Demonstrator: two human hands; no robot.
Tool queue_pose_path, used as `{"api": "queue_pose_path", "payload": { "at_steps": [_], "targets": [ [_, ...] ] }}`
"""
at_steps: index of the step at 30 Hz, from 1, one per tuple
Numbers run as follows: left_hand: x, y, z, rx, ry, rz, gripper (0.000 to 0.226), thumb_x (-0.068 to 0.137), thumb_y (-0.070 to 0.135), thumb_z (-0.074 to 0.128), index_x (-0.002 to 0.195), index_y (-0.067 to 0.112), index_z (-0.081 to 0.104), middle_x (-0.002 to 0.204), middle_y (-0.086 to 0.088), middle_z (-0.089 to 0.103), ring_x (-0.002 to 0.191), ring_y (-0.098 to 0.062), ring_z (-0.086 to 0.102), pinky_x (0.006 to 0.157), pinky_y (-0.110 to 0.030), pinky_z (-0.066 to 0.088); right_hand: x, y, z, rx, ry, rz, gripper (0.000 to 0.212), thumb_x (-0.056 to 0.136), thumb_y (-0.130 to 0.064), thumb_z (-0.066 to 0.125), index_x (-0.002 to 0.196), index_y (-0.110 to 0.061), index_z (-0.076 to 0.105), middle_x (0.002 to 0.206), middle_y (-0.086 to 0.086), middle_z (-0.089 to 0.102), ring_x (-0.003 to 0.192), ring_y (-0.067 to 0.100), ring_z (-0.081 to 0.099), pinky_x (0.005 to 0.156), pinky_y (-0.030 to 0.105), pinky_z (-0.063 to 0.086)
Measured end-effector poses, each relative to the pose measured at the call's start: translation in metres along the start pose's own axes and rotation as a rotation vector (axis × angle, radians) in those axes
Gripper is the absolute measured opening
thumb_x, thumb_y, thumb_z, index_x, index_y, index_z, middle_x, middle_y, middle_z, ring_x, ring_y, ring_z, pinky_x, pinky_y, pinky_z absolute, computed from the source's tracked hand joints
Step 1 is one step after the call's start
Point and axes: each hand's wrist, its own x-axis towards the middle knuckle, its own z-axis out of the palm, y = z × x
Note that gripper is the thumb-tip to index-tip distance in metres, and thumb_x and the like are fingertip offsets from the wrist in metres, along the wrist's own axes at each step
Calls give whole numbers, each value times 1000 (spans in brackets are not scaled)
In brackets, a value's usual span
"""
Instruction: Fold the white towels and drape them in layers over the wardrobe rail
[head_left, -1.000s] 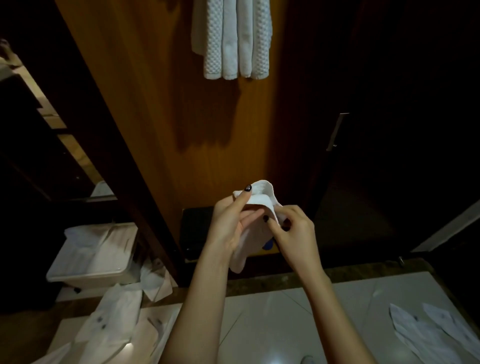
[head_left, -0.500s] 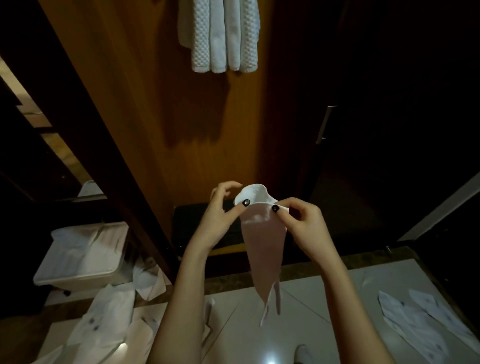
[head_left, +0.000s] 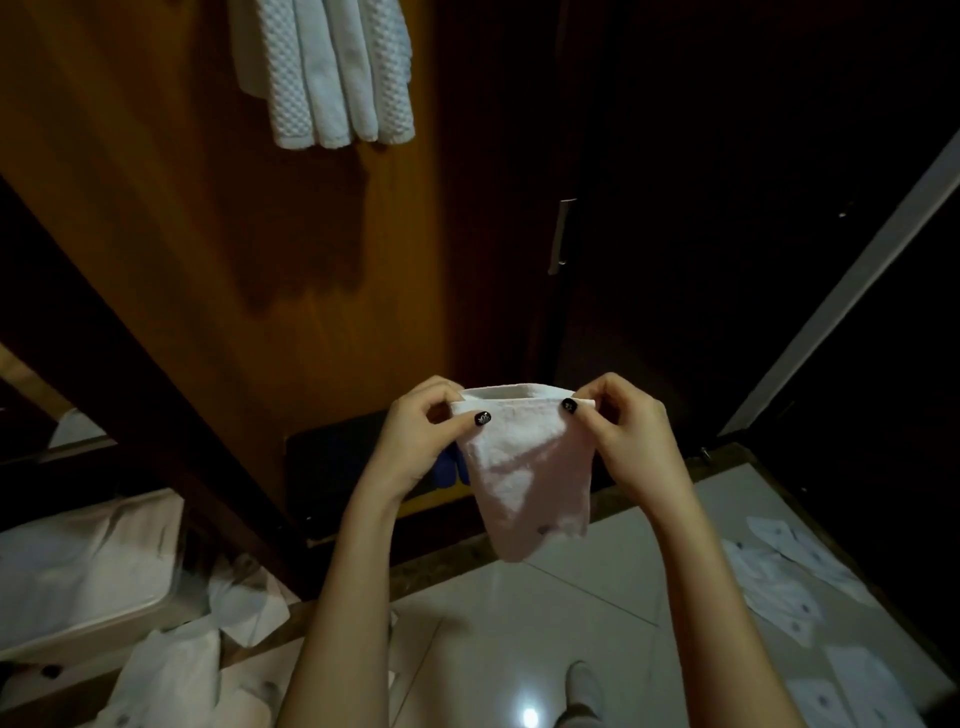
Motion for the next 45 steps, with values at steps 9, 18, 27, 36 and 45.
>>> {"api": "queue_pose_path", "payload": {
  "at_steps": [9, 18, 27, 36, 45],
  "targets": [
    [3, 23, -4, -138, 117, 75, 26, 81, 3, 72, 70, 1, 49, 78, -4, 58, 69, -7, 56, 59, -22, 47, 0, -12, -4, 28, 1, -96, 18, 95, -12, 58, 80, -21, 52, 75, -5, 56, 61, 0, 48, 54, 13, 39],
    [1, 28, -31, -46, 200, 62, 29, 83, 6, 72, 92, 31, 59, 73, 5, 54, 69, -7, 51, 66, -22, 43, 11, -20, 2, 179, -138, -15, 9, 89, -17, 69, 88, -27, 70, 91, -10, 70, 89, 5, 66, 78, 25, 53],
    [-4, 53, -42, 333, 11, 89, 46, 85, 17, 72, 127, 32, 60, 111, 19, 62, 81, -4, 58, 68, -18, 45, 15, -35, 9, 80, -134, -239, 13, 96, -13, 57, 90, -24, 64, 89, -12, 64, 89, -1, 60, 74, 8, 43],
    [2, 44, -6, 355, -173, 7, 12, 88, 16, 66, 94, 24, 72, 80, 5, 70, 62, -7, 65, 67, -40, 58, 14, -30, 15, 63, -223, -241, 15, 94, -11, 59, 90, -25, 64, 86, -13, 63, 88, -1, 59, 75, 9, 44],
    [5, 42, -14, 405, -128, 48, 14, 87, 21, 65, 81, 34, 62, 95, 16, 58, 105, -1, 41, 80, -19, 33, 20, -25, 10, 32, -256, -75, 12, 87, -17, 70, 88, -29, 68, 85, -9, 68, 82, 2, 64, 69, 17, 53]
  ]
}}
